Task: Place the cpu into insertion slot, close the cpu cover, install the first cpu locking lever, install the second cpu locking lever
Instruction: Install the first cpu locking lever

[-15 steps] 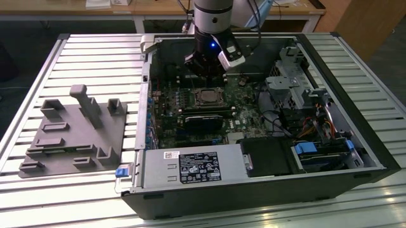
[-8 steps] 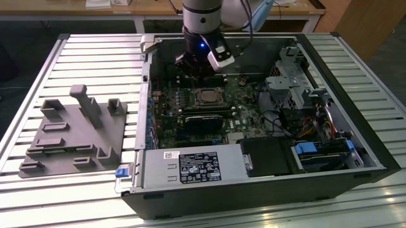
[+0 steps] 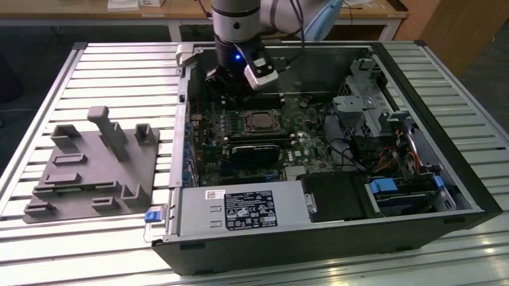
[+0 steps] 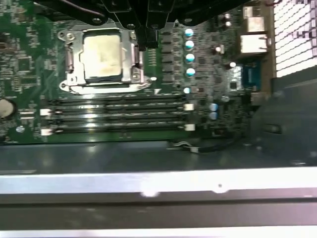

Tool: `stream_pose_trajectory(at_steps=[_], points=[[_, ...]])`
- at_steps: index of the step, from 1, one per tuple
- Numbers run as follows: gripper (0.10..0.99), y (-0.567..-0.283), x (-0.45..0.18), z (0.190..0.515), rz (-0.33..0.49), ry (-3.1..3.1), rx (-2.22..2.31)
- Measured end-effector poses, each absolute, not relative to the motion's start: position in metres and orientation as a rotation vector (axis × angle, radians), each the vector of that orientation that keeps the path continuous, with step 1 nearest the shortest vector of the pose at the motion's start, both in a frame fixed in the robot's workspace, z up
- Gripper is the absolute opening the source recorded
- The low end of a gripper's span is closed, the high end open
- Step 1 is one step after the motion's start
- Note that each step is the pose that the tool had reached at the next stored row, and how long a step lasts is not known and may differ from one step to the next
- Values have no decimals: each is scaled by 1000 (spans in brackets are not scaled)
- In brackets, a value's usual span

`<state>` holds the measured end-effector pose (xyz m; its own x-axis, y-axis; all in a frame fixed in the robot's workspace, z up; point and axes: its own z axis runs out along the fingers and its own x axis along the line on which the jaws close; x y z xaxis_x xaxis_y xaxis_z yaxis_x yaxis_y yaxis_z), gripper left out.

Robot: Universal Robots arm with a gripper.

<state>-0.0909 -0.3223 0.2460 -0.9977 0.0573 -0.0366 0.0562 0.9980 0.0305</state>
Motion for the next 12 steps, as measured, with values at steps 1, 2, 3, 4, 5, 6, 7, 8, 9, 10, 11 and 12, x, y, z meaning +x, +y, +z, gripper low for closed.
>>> stream_pose_trajectory(at_steps=[1, 2, 3, 4, 5, 6, 7, 8, 9, 10, 11, 12], points=[[106, -322, -93, 246, 46, 3102, 88], [106, -322, -96, 246, 46, 3102, 88], [106, -322, -98, 246, 47, 3102, 88], [106, -322, -100, 246, 50, 3102, 88], [106, -322, -102, 246, 63, 3102, 88], [106, -322, -103, 246, 77, 3102, 89], [106, -322, -104, 246, 91, 3102, 89], [106, -322, -105, 246, 101, 3101, 89], [106, -322, -105, 246, 109, 3100, 89], [106, -322, -106, 246, 120, 3099, 89], [106, -322, -106, 246, 135, 3098, 90], [106, -322, -106, 247, 153, 3097, 90]])
